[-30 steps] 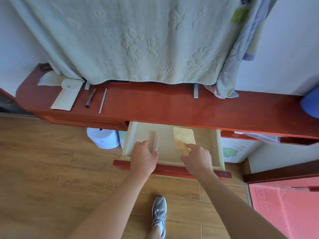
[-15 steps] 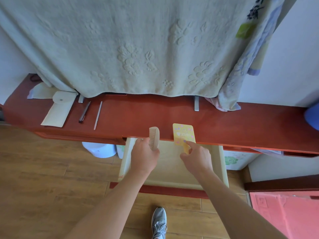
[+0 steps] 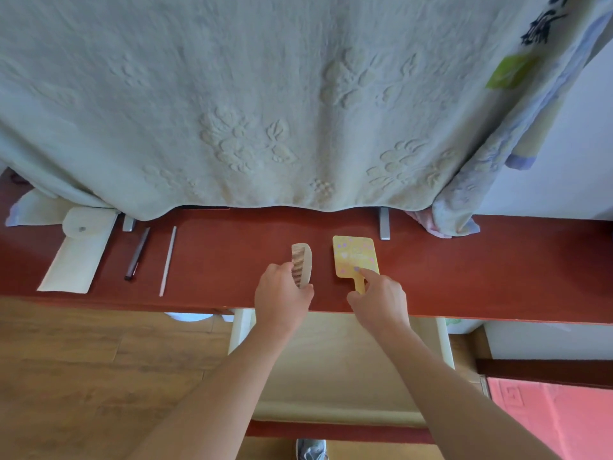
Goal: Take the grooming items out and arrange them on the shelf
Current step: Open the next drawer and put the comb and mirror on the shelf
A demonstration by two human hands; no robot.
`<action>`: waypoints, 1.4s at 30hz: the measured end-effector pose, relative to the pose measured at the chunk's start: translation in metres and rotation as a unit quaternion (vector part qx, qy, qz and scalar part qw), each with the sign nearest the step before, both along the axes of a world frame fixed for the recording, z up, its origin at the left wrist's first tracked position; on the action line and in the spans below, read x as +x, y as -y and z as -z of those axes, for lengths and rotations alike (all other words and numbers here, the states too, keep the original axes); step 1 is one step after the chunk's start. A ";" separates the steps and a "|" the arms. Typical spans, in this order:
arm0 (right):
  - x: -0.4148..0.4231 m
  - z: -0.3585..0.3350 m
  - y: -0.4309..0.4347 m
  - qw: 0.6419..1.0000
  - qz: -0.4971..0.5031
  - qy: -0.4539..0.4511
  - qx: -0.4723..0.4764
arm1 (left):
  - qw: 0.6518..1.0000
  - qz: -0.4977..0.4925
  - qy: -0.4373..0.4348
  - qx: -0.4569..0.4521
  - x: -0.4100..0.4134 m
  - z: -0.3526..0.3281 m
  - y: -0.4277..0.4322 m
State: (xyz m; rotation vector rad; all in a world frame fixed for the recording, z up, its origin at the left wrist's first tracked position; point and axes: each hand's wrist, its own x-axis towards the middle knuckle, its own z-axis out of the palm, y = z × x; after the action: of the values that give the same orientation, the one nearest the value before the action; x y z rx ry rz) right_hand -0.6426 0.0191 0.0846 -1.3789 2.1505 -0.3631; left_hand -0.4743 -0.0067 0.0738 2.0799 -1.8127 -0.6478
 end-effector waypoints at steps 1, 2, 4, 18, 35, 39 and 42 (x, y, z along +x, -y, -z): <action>0.000 0.001 0.004 1.000 0.000 -0.002 0.000 | 1.000 0.002 0.003 0.002 -0.001 0.001 0.004; 0.000 0.003 0.007 1.000 -0.002 -0.003 0.000 | 1.000 0.004 0.005 0.006 -0.002 0.002 0.007; 0.001 0.005 0.013 1.000 -0.007 -0.005 0.000 | 1.000 0.008 0.007 0.011 -0.004 0.006 0.012; 0.002 0.017 0.031 1.000 -0.017 -0.021 0.001 | 0.999 0.006 0.039 0.009 -0.013 0.017 0.026; -0.011 0.008 0.018 0.998 -0.050 -0.023 -0.005 | 0.999 0.017 0.026 -0.015 -0.001 0.014 0.016; -0.015 0.002 -0.001 0.997 -0.061 -0.033 -0.021 | 0.997 0.047 0.010 -0.055 0.008 0.014 -0.002; -0.017 -0.001 -0.022 0.995 -0.080 -0.043 -0.043 | 0.993 0.081 0.003 -0.085 0.013 0.013 -0.023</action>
State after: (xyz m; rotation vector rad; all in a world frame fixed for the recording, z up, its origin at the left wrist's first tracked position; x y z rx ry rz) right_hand -0.6601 0.0415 0.0856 -1.6316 2.0948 -0.3438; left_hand -0.4613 0.0167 0.0610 1.8421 -1.9794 -0.5074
